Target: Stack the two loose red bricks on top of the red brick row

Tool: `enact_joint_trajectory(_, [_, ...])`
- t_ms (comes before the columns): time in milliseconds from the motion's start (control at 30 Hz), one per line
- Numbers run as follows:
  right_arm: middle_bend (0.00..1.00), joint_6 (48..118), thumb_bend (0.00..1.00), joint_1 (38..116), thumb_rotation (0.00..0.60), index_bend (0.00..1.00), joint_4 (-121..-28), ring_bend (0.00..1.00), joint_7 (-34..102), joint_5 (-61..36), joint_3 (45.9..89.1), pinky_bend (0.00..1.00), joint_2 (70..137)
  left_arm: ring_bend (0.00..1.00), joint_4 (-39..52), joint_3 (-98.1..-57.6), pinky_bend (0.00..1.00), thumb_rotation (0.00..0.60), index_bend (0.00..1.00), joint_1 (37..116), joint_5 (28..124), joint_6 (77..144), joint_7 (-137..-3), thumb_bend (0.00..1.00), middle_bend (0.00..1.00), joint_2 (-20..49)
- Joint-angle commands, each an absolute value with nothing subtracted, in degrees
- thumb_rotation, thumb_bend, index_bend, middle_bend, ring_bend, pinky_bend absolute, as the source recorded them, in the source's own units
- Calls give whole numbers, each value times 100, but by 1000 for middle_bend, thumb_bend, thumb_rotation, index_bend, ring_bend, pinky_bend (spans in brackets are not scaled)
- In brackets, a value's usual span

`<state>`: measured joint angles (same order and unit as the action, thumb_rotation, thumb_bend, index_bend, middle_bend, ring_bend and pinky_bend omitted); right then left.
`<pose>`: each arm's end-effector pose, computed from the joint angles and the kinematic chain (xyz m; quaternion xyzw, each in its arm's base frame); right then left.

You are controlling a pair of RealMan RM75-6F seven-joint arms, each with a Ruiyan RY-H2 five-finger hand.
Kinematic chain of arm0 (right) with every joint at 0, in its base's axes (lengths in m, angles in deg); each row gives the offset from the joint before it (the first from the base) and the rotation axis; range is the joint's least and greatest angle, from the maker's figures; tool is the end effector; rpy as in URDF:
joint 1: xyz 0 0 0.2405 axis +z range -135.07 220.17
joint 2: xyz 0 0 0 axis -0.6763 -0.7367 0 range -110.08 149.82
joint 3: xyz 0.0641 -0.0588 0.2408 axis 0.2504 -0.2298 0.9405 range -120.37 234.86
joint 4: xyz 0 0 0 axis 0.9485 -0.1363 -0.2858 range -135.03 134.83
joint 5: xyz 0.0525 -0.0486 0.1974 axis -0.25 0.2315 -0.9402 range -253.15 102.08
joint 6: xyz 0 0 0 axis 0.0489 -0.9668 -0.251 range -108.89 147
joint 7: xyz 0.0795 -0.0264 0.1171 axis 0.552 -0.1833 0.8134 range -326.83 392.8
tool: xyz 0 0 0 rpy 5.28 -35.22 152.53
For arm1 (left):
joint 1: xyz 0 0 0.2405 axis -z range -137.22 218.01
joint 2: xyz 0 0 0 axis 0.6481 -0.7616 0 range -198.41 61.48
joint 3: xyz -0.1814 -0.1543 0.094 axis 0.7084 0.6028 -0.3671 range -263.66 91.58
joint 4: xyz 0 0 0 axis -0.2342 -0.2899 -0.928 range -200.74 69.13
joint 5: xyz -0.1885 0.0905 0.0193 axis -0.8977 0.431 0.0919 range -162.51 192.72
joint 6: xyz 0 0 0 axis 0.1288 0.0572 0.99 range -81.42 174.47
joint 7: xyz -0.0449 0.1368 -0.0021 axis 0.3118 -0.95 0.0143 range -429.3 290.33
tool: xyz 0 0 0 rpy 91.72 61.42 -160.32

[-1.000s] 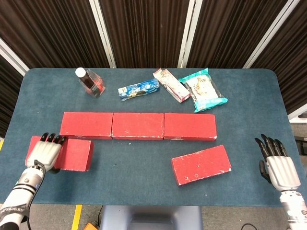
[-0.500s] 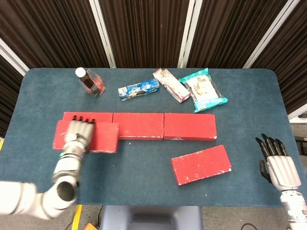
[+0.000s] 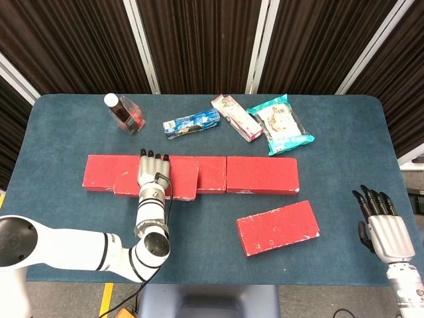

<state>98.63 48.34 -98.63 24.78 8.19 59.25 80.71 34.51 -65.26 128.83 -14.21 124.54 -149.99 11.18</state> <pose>-0.3022 -0.1803 0.1542 0.6289 -0.3940 0.3282 0.5845 0.0168 0.3768 0.0392 -0.7435 -0.3505 -0.0359 0.5684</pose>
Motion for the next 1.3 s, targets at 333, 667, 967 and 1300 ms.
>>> enact_joint_trajectory(333, [69, 9898, 715, 4823, 600, 145, -9876, 0, 2372, 736, 5960, 0, 8114, 0, 2882, -6288, 18, 600, 68, 12652, -1338, 12147, -15495, 323, 157, 1220])
enact_joint_trajectory(667, [69, 9857, 714, 4846, 600, 145, -9873, 0, 2244, 612, 5998, 0, 8159, 0, 2268, -6163, 18, 600, 66, 12620, -1345, 12047, -15824, 325, 156, 1621])
enact_joint_trajectory(967, [69, 9840, 713, 4856, 600, 145, -9861, 0, 2248, 555, 6019, 0, 8158, 0, 1653, -5991, 18, 600, 65, 12654, -1373, 12060, -16145, 325, 156, 2076])
enact_joint_trajectory(1300, [69, 9797, 715, 4875, 600, 145, -9840, 0, 2242, 492, 6035, 0, 8162, 0, 1281, -5682, 18, 600, 65, 12585, -1335, 12080, -16381, 322, 155, 2279])
